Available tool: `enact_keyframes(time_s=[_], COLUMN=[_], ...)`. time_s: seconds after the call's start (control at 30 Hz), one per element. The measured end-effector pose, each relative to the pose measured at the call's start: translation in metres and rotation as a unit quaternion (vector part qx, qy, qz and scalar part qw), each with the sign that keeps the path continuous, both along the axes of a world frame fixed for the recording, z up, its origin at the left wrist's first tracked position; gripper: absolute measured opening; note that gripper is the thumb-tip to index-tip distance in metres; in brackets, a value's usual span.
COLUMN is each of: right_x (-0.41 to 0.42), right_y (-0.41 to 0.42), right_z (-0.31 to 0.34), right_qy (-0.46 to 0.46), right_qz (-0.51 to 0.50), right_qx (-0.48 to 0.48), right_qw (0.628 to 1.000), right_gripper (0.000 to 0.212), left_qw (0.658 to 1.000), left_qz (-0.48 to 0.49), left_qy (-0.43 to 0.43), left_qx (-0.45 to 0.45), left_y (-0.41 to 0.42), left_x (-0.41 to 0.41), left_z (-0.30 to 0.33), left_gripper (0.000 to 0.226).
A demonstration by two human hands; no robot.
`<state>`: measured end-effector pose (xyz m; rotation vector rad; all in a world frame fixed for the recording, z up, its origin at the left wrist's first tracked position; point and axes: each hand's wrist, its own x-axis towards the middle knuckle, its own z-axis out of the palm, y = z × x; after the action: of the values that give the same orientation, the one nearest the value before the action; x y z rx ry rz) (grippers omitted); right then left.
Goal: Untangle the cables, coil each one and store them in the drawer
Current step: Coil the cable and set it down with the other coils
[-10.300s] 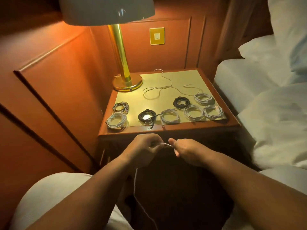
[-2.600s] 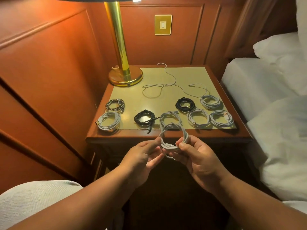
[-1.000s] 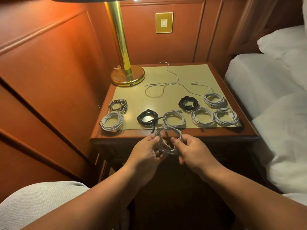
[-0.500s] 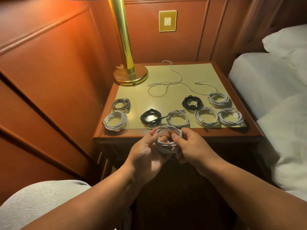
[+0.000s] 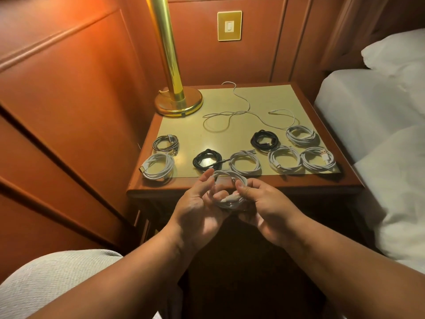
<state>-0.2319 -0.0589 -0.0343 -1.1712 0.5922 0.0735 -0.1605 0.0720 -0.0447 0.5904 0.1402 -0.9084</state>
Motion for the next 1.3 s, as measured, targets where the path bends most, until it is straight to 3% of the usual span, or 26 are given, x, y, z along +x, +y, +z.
enact_keyframes(time_s=[0.17,0.3,0.4,0.57,0.63,0.77,0.83,0.9,0.97,1.03,1.13,1.23,1.3], right_x=[-0.002,-0.003,-0.006,-0.008,-0.008,-0.008,-0.008,-0.008,-0.008,-0.007,-0.008,-0.008,-0.008], right_y=[-0.005,-0.012,-0.013,-0.018,-0.023,-0.031,-0.032,-0.031,-0.031,-0.032,-0.028,-0.021,-0.019], right_z=[0.001,0.004,0.006,0.002,0.001,0.003,0.004,0.004,0.005,0.005,0.004,-0.001,-0.002], right_qy=[0.01,0.014,0.006,0.036,0.046,0.044,0.045,0.054,0.06,0.049,0.022,0.006,-0.004], right_qz=[-0.033,-0.069,-0.052,-0.016,-0.012,0.067,0.094,0.093,0.074,0.052,0.041,0.032,0.023], right_qx=[0.059,0.099,0.114,0.059,0.023,-0.062,-0.076,-0.088,-0.078,-0.022,0.057,0.083,0.084], right_qw=[0.998,0.993,0.992,0.997,0.999,0.995,0.992,0.99,0.992,0.997,0.997,0.996,0.996], right_gripper=[0.013,0.009,0.01,0.018,0.022,0.028,0.038,0.037,0.033,0.037,0.046,0.049,0.048], left_qw=[0.985,0.935,0.911,0.852,0.808,0.655,0.609,0.61,0.648,0.681,0.696,0.753,0.764], left_qz=[-0.046,-0.056,-0.054,-0.045,-0.046,-0.092,-0.125,-0.154,-0.162,-0.115,0.015,0.032,0.027], left_qy=[-0.148,-0.277,-0.297,-0.388,-0.457,-0.626,-0.671,-0.678,-0.654,-0.623,-0.579,-0.525,-0.513], left_qx=[0.079,0.213,0.281,0.349,0.369,0.413,0.404,0.38,0.355,0.366,0.424,0.396,0.39], left_y=[0.002,0.001,-0.001,0.0,0.001,0.006,0.01,0.012,0.012,0.012,0.012,0.011,0.008], left_x=[-0.002,-0.002,-0.001,0.002,0.001,0.003,0.004,0.007,0.01,0.013,0.015,0.011,0.006], left_z=[0.0,-0.002,-0.006,-0.01,-0.009,-0.009,-0.008,-0.006,-0.002,0.0,0.0,-0.002,-0.002], left_gripper=[0.077,0.062,0.047,0.037,0.037,0.045,0.045,0.045,0.041,0.031,0.017,0.016,0.013])
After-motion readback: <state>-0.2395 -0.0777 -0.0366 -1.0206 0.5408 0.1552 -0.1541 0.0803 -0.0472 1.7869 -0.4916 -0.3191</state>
